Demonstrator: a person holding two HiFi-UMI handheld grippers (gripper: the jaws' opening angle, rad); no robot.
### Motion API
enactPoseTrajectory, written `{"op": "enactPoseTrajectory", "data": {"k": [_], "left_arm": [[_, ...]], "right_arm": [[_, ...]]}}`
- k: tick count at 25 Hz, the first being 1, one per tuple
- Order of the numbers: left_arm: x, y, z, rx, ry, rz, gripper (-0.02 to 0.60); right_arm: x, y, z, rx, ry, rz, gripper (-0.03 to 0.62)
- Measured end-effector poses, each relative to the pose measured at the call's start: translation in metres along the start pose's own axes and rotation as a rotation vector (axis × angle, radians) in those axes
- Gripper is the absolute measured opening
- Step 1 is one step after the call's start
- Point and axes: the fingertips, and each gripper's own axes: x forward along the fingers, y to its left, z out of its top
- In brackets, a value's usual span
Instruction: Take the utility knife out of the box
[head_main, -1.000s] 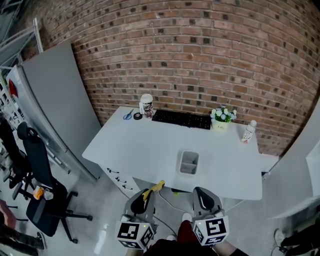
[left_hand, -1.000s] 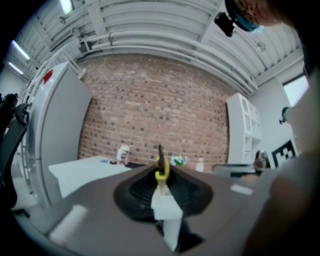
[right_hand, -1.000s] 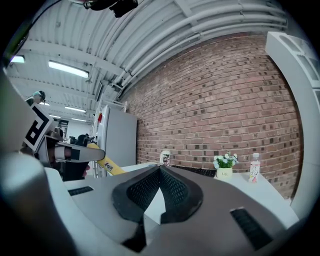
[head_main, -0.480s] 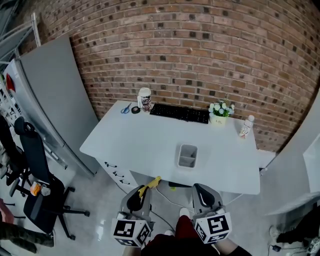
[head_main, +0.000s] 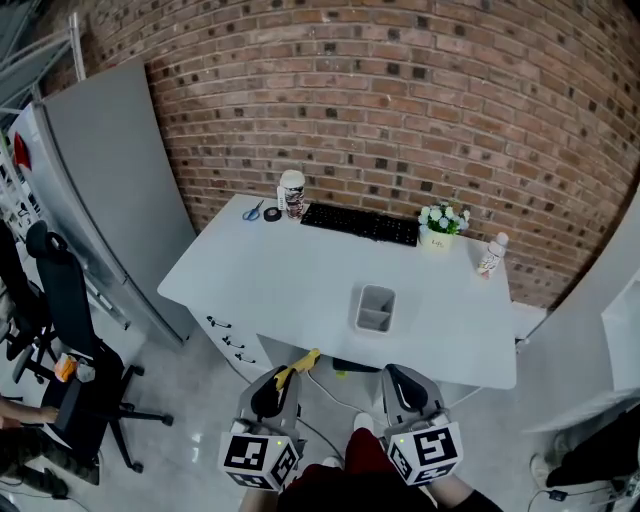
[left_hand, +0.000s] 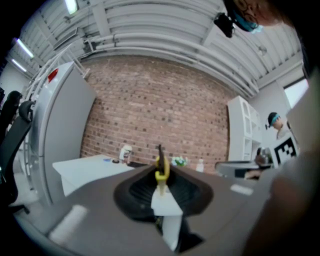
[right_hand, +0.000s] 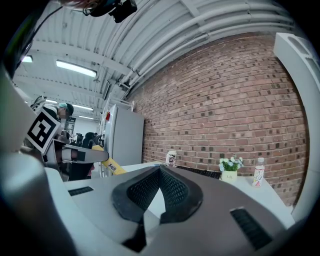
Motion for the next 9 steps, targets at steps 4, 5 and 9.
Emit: {"op": "enactPoseTrajectory", "data": {"k": [4,5,9], "left_arm": [[-0.0008,0.0017,-0.0009,-0.01,0.0,0.003,0.061],[-0.0008,0.002,0.0,-0.009,-0.002,0.004,0.061],[-0.0008,0.0052,0.0035,-0.005,-0.009,0.009,0.061]], "right_arm": [[-0.001,-0.0023,0.0001,0.008,-0.01,-0.006,0.008],[-0.0011,-0.003,0.0008,0.011,-0.014,-0.007,0.008],[0.0,-0.0033,0.004,0.015,-0.025,-0.008,0.008]]}}
